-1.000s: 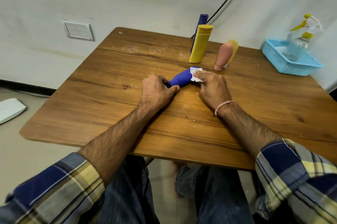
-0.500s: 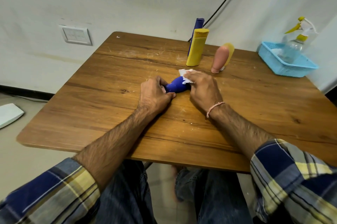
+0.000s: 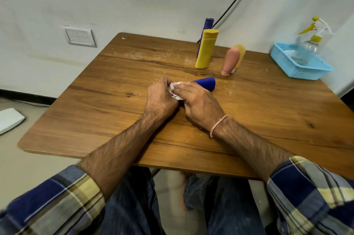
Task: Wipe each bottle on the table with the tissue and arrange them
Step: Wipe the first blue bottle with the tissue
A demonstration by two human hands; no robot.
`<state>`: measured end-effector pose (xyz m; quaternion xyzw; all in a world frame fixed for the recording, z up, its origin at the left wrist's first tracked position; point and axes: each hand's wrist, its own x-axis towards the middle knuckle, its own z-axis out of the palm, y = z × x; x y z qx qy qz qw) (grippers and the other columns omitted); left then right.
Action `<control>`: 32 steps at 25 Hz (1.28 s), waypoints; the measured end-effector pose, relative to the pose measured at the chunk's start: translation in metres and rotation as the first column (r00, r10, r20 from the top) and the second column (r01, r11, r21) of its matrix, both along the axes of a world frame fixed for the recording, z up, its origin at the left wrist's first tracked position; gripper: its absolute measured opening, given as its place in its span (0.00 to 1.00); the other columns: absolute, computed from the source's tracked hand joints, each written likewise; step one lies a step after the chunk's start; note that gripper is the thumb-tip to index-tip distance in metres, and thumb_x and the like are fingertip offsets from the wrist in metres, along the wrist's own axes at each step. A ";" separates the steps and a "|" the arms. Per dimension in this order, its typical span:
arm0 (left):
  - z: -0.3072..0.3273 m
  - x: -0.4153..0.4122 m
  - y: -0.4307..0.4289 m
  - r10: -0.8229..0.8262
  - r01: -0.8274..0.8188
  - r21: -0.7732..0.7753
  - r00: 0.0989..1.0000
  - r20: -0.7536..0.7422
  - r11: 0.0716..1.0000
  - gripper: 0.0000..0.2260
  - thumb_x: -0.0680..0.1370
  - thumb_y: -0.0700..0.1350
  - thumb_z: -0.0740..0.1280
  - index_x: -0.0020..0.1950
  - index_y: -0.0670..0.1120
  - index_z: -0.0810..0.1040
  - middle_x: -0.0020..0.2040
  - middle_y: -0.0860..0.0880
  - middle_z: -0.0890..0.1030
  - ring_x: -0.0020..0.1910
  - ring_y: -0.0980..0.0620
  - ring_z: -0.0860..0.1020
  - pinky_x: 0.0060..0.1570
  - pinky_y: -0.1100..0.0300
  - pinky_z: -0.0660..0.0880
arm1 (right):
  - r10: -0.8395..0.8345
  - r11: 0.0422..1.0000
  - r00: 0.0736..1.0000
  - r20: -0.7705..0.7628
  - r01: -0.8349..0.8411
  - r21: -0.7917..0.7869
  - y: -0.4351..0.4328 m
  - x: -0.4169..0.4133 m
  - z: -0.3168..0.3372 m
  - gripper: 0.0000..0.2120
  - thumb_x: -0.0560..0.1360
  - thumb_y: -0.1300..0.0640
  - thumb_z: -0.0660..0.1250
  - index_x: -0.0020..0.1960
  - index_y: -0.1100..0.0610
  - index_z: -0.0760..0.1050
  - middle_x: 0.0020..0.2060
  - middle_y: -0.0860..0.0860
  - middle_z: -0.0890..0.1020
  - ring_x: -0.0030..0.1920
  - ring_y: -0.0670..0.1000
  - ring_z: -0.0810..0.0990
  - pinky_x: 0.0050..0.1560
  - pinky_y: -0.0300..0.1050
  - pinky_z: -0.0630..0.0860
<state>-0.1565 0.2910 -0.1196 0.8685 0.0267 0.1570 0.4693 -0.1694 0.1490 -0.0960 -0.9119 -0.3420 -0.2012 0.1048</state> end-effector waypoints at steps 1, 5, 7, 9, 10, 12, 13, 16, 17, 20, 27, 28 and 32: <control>0.001 0.000 0.000 0.002 -0.002 0.008 1.000 -0.011 1.000 0.12 0.71 0.43 0.76 0.47 0.51 0.75 0.40 0.54 0.79 0.41 0.51 0.80 0.40 0.59 0.78 | -0.049 0.998 0.999 -0.003 0.049 0.029 -0.005 0.004 0.004 0.22 0.70 0.71 0.63 0.62 0.61 0.79 0.59 0.55 0.82 0.63 0.56 0.77 0.67 0.51 0.72; 0.003 0.001 0.001 -0.021 0.023 0.037 0.998 -0.058 0.999 0.21 0.68 0.42 0.81 0.52 0.54 0.73 0.49 0.53 0.77 0.50 0.52 0.77 0.50 0.56 0.78 | -0.353 0.930 0.935 -0.009 0.352 0.103 -0.030 0.016 0.018 0.19 0.74 0.68 0.62 0.62 0.58 0.79 0.57 0.54 0.83 0.58 0.56 0.78 0.61 0.52 0.75; 0.003 0.001 0.002 -0.033 0.034 0.046 0.999 -0.035 0.998 0.23 0.67 0.41 0.81 0.56 0.53 0.73 0.53 0.52 0.76 0.52 0.53 0.76 0.50 0.58 0.75 | -0.343 0.933 0.939 -0.014 0.342 0.114 -0.033 0.009 0.014 0.19 0.73 0.68 0.63 0.62 0.58 0.79 0.57 0.54 0.83 0.58 0.55 0.78 0.62 0.51 0.74; 0.004 -0.001 0.003 -0.073 0.075 0.036 0.997 -0.040 0.997 0.27 0.67 0.40 0.80 0.61 0.50 0.73 0.52 0.53 0.77 0.53 0.53 0.78 0.53 0.58 0.77 | -0.330 0.934 0.944 -0.011 0.328 0.143 -0.037 0.001 0.011 0.19 0.73 0.68 0.63 0.62 0.59 0.79 0.57 0.54 0.83 0.59 0.55 0.78 0.64 0.48 0.73; 0.005 -0.003 0.005 -0.102 0.103 0.029 0.993 -0.055 0.994 0.28 0.67 0.39 0.80 0.63 0.49 0.72 0.49 0.54 0.78 0.52 0.53 0.79 0.54 0.56 0.78 | -0.339 0.928 0.941 -0.015 0.337 0.157 -0.040 -0.003 0.009 0.18 0.73 0.68 0.64 0.62 0.59 0.79 0.58 0.54 0.82 0.60 0.54 0.77 0.65 0.46 0.71; 0.005 -0.005 0.008 -0.162 0.165 0.036 0.984 -0.078 0.986 0.31 0.66 0.41 0.81 0.65 0.48 0.71 0.45 0.55 0.78 0.47 0.55 0.80 0.54 0.56 0.80 | -0.360 0.918 0.933 -0.017 0.358 0.171 -0.046 -0.010 0.005 0.18 0.73 0.68 0.65 0.61 0.59 0.80 0.57 0.53 0.83 0.60 0.53 0.77 0.65 0.43 0.69; 0.005 -0.006 0.009 -0.190 0.195 0.052 0.978 -0.085 0.979 0.33 0.66 0.43 0.82 0.66 0.48 0.70 0.45 0.55 0.78 0.45 0.58 0.79 0.52 0.58 0.79 | -0.372 0.912 0.928 -0.021 0.370 0.176 -0.049 -0.013 0.003 0.18 0.73 0.68 0.65 0.61 0.59 0.80 0.57 0.53 0.83 0.59 0.53 0.77 0.64 0.44 0.69; 0.005 -0.010 0.010 -0.244 0.254 0.121 0.966 -0.089 0.960 0.36 0.64 0.52 0.83 0.67 0.50 0.70 0.45 0.56 0.78 0.42 0.63 0.75 0.41 0.66 0.71 | -0.424 0.888 0.905 -0.046 0.425 0.174 -0.058 -0.015 0.000 0.17 0.73 0.68 0.65 0.59 0.59 0.80 0.56 0.55 0.83 0.58 0.55 0.77 0.62 0.46 0.72; 0.004 -0.011 0.009 -0.249 0.258 0.126 0.965 -0.082 0.958 0.35 0.65 0.54 0.82 0.66 0.51 0.70 0.44 0.56 0.78 0.41 0.63 0.75 0.39 0.66 0.70 | -0.444 0.879 0.895 -0.052 0.446 0.168 -0.062 -0.013 0.000 0.17 0.73 0.68 0.64 0.60 0.59 0.80 0.56 0.55 0.83 0.58 0.55 0.77 0.62 0.47 0.72; 0.002 -0.010 0.007 -0.250 0.258 0.107 0.965 -0.078 0.960 0.32 0.68 0.57 0.79 0.67 0.51 0.70 0.43 0.55 0.79 0.42 0.62 0.76 0.38 0.67 0.69 | -0.500 0.846 0.863 -0.073 0.505 0.171 -0.065 -0.004 0.004 0.17 0.74 0.67 0.64 0.61 0.58 0.80 0.58 0.54 0.83 0.60 0.54 0.76 0.62 0.45 0.70; -0.001 -0.012 0.006 -0.256 0.255 0.046 0.966 0.034 0.966 0.30 0.67 0.49 0.81 0.63 0.53 0.70 0.42 0.54 0.79 0.35 0.63 0.76 0.35 0.70 0.70 | -0.056 0.996 0.996 -0.070 0.060 0.059 -0.029 -0.019 -0.004 0.20 0.72 0.70 0.65 0.63 0.59 0.79 0.60 0.53 0.81 0.65 0.53 0.74 0.70 0.48 0.69; -0.001 -0.012 0.007 -0.258 0.257 0.034 0.965 0.039 0.966 0.30 0.67 0.47 0.82 0.62 0.53 0.69 0.43 0.54 0.79 0.35 0.63 0.76 0.34 0.71 0.69 | -0.086 0.995 0.995 -0.051 0.089 0.051 -0.035 -0.014 0.001 0.20 0.72 0.70 0.65 0.62 0.59 0.79 0.60 0.53 0.81 0.64 0.52 0.75 0.69 0.47 0.69; 0.003 -0.011 0.007 -0.277 0.276 0.018 0.959 0.059 0.961 0.32 0.66 0.42 0.82 0.61 0.54 0.68 0.47 0.53 0.79 0.38 0.59 0.77 0.39 0.68 0.74 | -0.490 0.856 0.868 -0.076 0.496 0.147 -0.053 0.003 0.019 0.17 0.75 0.67 0.65 0.62 0.56 0.79 0.56 0.53 0.83 0.59 0.53 0.76 0.61 0.46 0.71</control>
